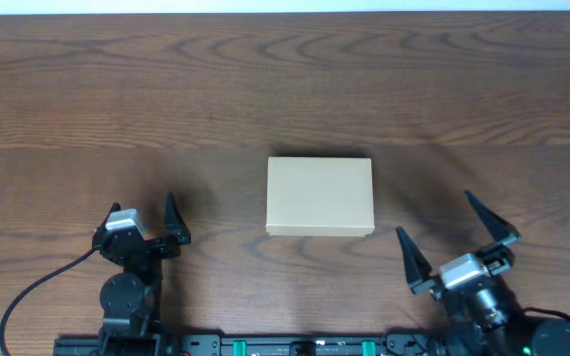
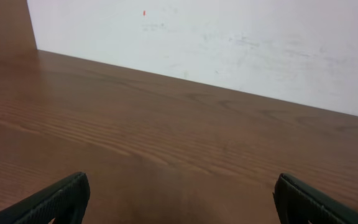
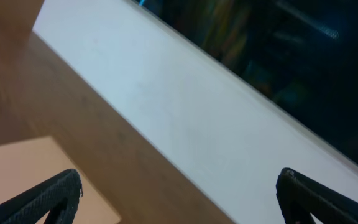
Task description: Pack container
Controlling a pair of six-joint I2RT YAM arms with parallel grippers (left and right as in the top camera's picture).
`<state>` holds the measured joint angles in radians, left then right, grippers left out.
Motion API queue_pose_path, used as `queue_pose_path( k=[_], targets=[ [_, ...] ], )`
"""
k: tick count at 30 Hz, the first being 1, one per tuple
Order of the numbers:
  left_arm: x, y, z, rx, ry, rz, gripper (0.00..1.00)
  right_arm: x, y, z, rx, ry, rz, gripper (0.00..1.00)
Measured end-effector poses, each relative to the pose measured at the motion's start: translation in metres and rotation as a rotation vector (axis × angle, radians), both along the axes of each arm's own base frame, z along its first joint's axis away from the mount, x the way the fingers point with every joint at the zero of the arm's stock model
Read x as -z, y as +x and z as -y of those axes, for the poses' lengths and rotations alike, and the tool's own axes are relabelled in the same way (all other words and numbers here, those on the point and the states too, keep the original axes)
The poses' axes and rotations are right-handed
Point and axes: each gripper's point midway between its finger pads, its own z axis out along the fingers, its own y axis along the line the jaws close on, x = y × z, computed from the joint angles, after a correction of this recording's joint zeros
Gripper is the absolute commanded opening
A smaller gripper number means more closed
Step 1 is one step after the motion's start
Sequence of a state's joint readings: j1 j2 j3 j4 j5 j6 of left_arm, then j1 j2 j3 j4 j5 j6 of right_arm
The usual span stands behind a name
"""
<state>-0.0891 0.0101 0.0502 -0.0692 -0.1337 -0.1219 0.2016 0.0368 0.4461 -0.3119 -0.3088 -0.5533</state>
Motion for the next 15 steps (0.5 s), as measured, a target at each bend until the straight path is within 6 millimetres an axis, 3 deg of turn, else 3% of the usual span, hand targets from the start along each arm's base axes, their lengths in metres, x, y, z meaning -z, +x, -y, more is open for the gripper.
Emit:
queue_pose_path(
  k=[5, 15],
  targets=[
    [0.0, 0.0, 0.0, 0.0, 0.0, 0.0, 0.95, 0.039, 0.018, -0.005, -0.011, -0.005, -0.018, 0.99],
    [0.0, 0.0, 0.0, 0.0, 0.0, 0.0, 0.95, 0.067, 0.044, 0.009, 0.097, 0.055, 0.037, 0.99]
  ],
)
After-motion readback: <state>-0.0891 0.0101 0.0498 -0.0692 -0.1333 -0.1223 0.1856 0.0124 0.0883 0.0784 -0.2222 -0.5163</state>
